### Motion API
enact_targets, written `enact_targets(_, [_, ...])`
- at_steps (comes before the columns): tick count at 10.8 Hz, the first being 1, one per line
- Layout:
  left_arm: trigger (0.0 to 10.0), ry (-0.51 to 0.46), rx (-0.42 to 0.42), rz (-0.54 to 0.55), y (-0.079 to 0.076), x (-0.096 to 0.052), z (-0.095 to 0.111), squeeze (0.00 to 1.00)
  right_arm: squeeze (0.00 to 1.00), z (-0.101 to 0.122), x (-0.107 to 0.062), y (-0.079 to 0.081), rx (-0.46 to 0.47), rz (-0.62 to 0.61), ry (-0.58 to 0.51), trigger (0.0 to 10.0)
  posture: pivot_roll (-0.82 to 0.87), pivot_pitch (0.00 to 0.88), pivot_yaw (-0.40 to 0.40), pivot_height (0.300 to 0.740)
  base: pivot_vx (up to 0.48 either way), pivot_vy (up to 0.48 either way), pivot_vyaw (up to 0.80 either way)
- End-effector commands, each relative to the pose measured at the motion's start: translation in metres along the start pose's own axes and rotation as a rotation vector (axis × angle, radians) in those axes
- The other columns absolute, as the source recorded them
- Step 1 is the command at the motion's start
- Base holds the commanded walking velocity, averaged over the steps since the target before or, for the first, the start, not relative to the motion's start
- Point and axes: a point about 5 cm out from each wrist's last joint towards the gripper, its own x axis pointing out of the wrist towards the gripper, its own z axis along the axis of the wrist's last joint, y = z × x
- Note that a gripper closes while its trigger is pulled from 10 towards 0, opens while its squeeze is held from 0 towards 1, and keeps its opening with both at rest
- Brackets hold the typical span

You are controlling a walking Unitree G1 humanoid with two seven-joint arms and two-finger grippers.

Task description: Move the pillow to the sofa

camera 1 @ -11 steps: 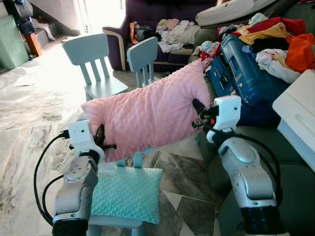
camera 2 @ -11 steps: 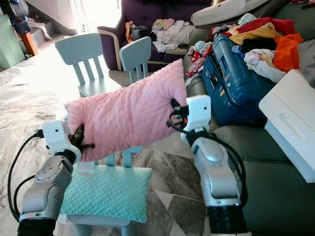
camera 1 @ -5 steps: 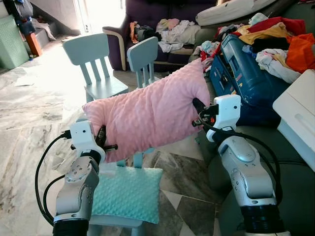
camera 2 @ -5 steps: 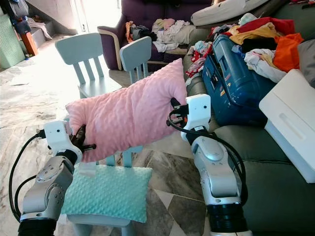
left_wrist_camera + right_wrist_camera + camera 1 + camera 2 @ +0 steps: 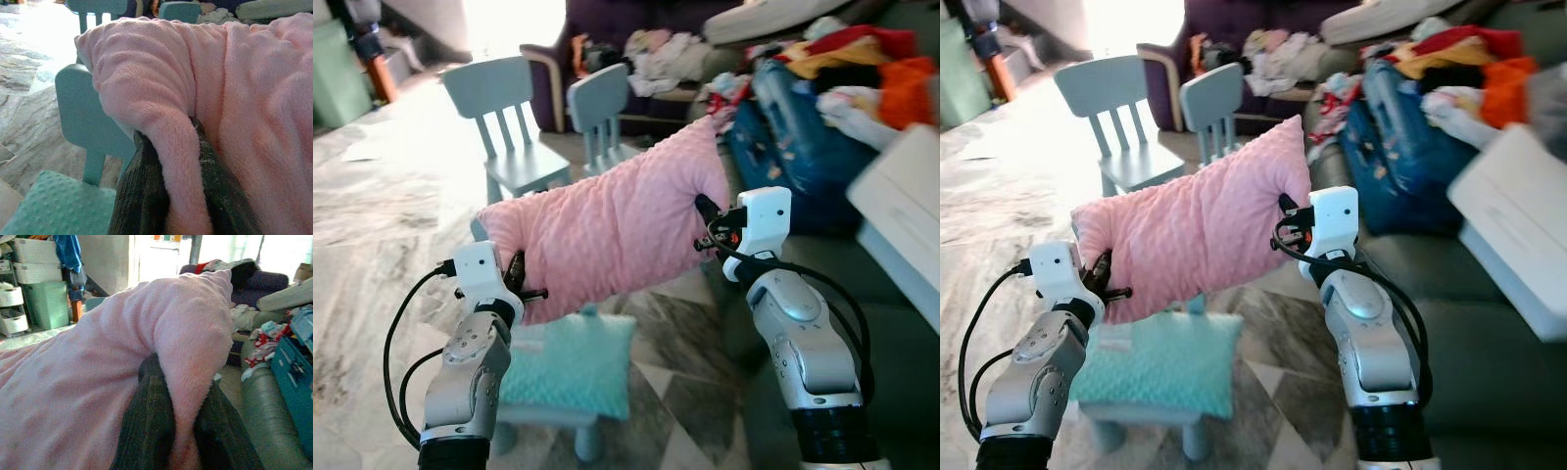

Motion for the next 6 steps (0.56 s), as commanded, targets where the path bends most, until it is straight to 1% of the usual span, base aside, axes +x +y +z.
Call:
enact_targets(1, [10.0, -0.024, 0.002, -0.03, -0.0057, -0.0001, 0.0066, 0.0, 0.0, 0.0053, 0.0016, -0.0003, 0.003, 0.005, -0.016, 10.0, -0.12, 0.0, -0.038, 0.74, -0.3, 0.0, 0.0])
enact_targets(6, [10.0, -0.024, 0.003, -0.033, -0.0061, 0.0009, 0.0065, 0.0, 0.0, 0.0053, 0.0032, 0.0003, 0.004, 0.01, -0.018, 10.0, -0.12, 0.0, -0.039, 0.74, -0.302, 0.0, 0.0])
